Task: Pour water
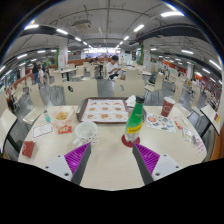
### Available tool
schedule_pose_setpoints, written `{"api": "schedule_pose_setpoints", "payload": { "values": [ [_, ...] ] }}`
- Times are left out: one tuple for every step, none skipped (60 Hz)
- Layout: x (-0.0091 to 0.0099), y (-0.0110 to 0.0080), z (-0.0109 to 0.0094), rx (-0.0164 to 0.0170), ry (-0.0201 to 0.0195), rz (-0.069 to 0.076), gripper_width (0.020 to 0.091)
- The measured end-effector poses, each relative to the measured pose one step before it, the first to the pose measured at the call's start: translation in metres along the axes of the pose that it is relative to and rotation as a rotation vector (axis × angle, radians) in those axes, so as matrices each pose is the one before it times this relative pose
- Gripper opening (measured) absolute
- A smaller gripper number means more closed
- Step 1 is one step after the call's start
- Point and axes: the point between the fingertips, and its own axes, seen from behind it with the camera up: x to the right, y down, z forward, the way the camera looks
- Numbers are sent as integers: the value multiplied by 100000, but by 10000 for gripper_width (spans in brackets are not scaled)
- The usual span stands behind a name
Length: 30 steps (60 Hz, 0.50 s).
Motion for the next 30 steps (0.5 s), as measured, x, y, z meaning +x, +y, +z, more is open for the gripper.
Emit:
{"api": "schedule_pose_setpoints", "payload": {
  "values": [
    [-737, 92, -757, -810, 151, -45, 859],
    [-627, -29, -519, -851, 42, 8, 858],
    [-760, 156, -932, -369, 70, 133, 855],
    [-779, 24, -689, -261, -265, 80, 858],
    [-748, -44, -661, -117, -278, 21, 856],
    [-724, -83, -621, -55, -259, 40, 856],
    [-662, -97, -598, -63, -92, 137, 857],
    [-622, -129, -591, -1, 60, 212, 858],
    [-593, -169, -565, 261, 3, 253, 854],
    [-529, -291, -358, 295, -45, 272, 858],
    [-643, -226, -605, 356, -79, 33, 857],
    [-482, -163, -510, 357, -186, -236, 855],
    [-470, -190, -452, 266, -219, -569, 858],
    [-470, -177, -425, 330, -119, -831, 857],
    [-373, -184, -402, 398, 135, -1006, 855],
    [-252, -180, -364, 414, 500, -1037, 856],
    [-157, -157, -224, 358, 557, -1171, 856],
    [-33, -168, -72, 226, 576, -1308, 857],
    [-307, -181, -516, 97, 353, -1249, 857],
    [-199, -81, -274, 50, -190, -334, 858],
    [-210, -40, -198, 16, -442, 430, 855],
    [-197, -64, -189, -15, -304, 557, 855],
    [-138, -95, -176, 139, 18, 336, 855],
    [-49, 77, 69, 93, -107, 819, 854],
    [-49, -34, -103, -18, 37, 880, 852],
    [-22, -10, -109, -31, 98, 960, 853],
    [10, -104, -102, 87, -94, 1143, 853],
    [29, -95, -120, 146, -224, 1075, 855],
    [24, -42, -74, 71, -311, 1167, 855],
    [27, -35, -41, 8, -377, 1190, 854]
  ]
}}
